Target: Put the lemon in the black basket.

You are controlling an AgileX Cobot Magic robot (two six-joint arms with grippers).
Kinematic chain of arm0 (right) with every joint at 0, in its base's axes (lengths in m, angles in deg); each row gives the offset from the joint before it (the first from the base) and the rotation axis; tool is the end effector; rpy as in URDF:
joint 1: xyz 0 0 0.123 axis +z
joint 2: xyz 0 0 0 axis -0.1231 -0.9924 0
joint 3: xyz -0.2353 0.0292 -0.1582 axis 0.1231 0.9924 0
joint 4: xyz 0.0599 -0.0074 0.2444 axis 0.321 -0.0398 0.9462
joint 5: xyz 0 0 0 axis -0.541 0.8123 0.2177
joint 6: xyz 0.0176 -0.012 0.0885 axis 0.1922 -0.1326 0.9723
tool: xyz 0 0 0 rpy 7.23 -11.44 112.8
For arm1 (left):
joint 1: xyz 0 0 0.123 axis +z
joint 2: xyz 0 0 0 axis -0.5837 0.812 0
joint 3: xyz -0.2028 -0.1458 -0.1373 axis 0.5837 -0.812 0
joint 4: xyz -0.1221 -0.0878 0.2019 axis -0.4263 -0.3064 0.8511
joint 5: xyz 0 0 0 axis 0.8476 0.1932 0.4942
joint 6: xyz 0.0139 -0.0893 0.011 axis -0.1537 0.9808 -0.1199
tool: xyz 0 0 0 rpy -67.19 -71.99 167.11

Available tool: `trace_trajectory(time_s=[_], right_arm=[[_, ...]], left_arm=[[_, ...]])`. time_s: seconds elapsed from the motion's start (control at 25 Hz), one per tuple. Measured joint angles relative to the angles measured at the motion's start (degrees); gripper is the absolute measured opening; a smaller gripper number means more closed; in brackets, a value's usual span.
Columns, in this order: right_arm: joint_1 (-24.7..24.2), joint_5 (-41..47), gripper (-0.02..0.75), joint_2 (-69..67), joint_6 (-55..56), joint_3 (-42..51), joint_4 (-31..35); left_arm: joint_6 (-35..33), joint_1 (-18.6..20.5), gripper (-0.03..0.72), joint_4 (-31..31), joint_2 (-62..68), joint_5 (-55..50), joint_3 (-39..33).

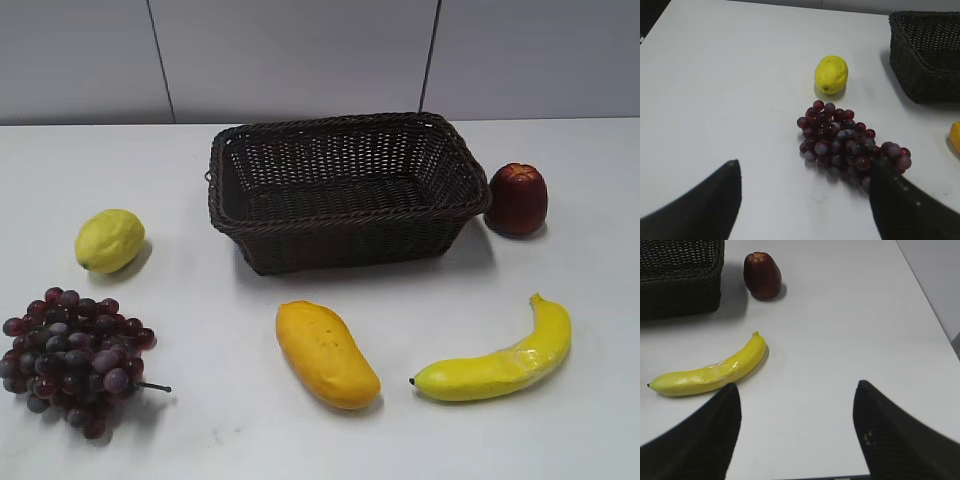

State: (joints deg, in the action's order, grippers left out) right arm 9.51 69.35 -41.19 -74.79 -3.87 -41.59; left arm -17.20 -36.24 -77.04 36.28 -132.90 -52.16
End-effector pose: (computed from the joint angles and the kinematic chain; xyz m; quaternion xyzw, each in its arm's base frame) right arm -0.0049 0.0008 0.2774 0.0153 0.8493 0.0382 0.5262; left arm -0.0060 -0.0095 0.2717 0.0372 0.8609 -0.0437 0.5055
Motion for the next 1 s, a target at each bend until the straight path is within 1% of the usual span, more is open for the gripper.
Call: trace_trajectory(time_s=[0.8, 0.88, 1.0], right_arm=[[0.0, 0.0, 0.571, 0.0, 0.0, 0.0, 0.0], [0.0, 0.0, 0.571, 0.0, 0.0, 0.0, 0.0], [0.0, 0.0, 0.571, 0.0, 0.0, 0.0, 0.0]], left_arm=[[0.0, 0.0, 0.599, 0.0, 0.0, 0.2, 0.0], [0.0, 0.0, 0.599, -0.1, 1.1, 1.3, 0.4], [0.0, 0.0, 0.599, -1.2, 5.7, 6.9, 1.6]])
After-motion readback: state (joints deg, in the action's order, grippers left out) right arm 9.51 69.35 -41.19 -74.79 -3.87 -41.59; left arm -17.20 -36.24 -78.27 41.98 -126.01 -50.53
